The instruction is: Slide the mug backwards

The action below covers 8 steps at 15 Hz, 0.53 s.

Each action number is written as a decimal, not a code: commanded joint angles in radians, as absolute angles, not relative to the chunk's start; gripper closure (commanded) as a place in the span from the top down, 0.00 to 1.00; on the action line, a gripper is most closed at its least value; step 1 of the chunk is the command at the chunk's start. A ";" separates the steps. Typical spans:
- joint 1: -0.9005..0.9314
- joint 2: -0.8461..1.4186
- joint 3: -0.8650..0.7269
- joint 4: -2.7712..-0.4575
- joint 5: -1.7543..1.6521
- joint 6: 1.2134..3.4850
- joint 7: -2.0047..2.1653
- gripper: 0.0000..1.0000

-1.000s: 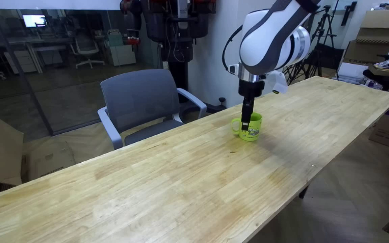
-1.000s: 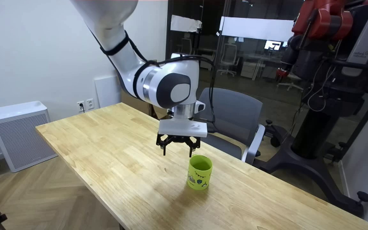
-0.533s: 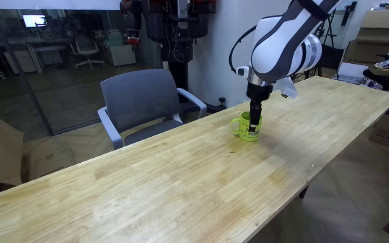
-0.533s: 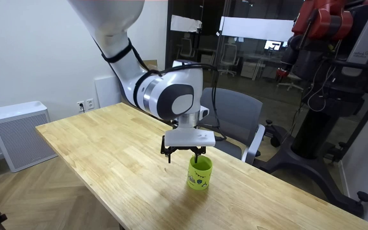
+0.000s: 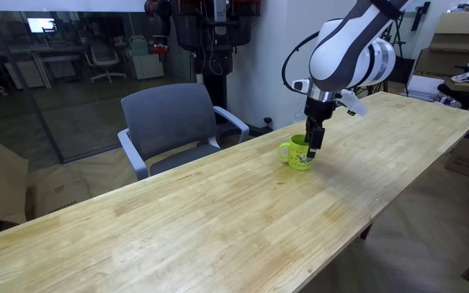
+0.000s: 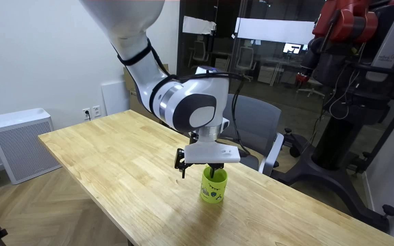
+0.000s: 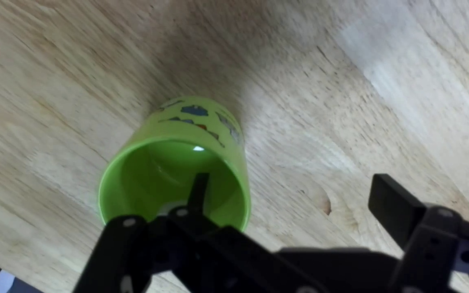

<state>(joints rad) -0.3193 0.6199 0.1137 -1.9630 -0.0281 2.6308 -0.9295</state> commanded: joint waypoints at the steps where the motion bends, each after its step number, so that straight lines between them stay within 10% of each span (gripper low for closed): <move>1: -0.348 0.633 0.125 -1.929 0.006 2.585 -0.997 1.00; 8: -0.316 0.676 0.080 -1.849 -0.012 2.511 -0.992 1.00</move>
